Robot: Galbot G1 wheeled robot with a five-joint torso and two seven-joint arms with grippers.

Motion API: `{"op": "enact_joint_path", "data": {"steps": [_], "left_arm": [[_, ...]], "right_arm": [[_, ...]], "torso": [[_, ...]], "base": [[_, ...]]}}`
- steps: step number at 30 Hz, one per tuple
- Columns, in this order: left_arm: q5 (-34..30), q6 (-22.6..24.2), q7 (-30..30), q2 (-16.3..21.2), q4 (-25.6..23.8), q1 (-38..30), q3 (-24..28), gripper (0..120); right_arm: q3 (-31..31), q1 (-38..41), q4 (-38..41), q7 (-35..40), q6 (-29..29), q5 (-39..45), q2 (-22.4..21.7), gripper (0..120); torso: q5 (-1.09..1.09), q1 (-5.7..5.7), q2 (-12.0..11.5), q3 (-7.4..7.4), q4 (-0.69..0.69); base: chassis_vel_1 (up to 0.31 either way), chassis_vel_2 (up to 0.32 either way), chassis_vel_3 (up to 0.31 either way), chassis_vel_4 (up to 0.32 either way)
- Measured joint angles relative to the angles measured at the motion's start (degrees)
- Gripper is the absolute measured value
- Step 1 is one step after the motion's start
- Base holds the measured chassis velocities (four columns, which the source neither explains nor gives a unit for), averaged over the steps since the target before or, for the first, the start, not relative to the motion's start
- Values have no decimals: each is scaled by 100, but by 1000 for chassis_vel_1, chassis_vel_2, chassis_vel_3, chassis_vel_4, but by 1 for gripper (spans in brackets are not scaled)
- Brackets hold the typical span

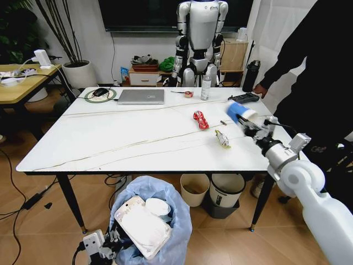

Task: Pick up the trash bin and place the trash from the table into it.

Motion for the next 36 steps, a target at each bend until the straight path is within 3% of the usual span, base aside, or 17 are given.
{"op": "enact_joint_path", "data": {"steps": [4, 5, 9, 11, 13, 19, 24, 30, 36], "left_arm": [[5, 1, 0, -16, -34, 32, -17, 0], [5, 1, 0, -16, -34, 32, -17, 0], [33, 13, 0, -30, -45, 80, -18, 0], [53, 21, 0, -39, -46, 90, -12, 0], [62, 23, 0, -44, -45, 92, -11, 0], [127, 48, 0, -96, -16, 88, 4, 0], [159, 59, 0, -127, 16, 73, 12, 0], [194, 90, 0, -188, 49, 35, 10, 0], [255, 92, -1, -243, 27, 55, 56, 0]], "right_arm": [[-1360, 120, 628, 221, -27, -94, -150, 0], [-1360, 120, 628, 221, -27, -94, -150, 0], [-2861, 257, 730, 380, -97, -611, -424, 0], [-3283, 299, 716, 494, -241, -773, -469, 0], [-3390, 339, 718, 603, -339, -784, -456, 0], [-3593, 607, 1117, 1702, -1435, -508, -381, 0], [-3552, 529, 1502, 2161, -2055, -225, -431, 0], [-3831, 360, 1613, 2185, -2193, -413, -428, 0], [-3960, 362, 1214, 2172, -2239, -685, -375, 0]], "torso": [[1, 0, 0, 0, 2], [1, 0, 0, 0, 2], [1, 0, 0, 1, 1], [1, 0, 0, 1, 0], [2, 0, 0, 1, 0], [2, 1, 0, 1, 1], [2, 1, 0, 1, 0], [1, 1, 0, 1, 0], [2, 1, 0, 1, 0]], "base": [[0, 0, 0, 0], [0, 0, 0, 0], [0, 0, 0, 0], [0, 0, 0, 0], [0, 0, 0, 0], [0, 0, 0, 0], [0, 0, 0, 0], [0, 0, 0, 0], [0, 0, 0, 0]]}}
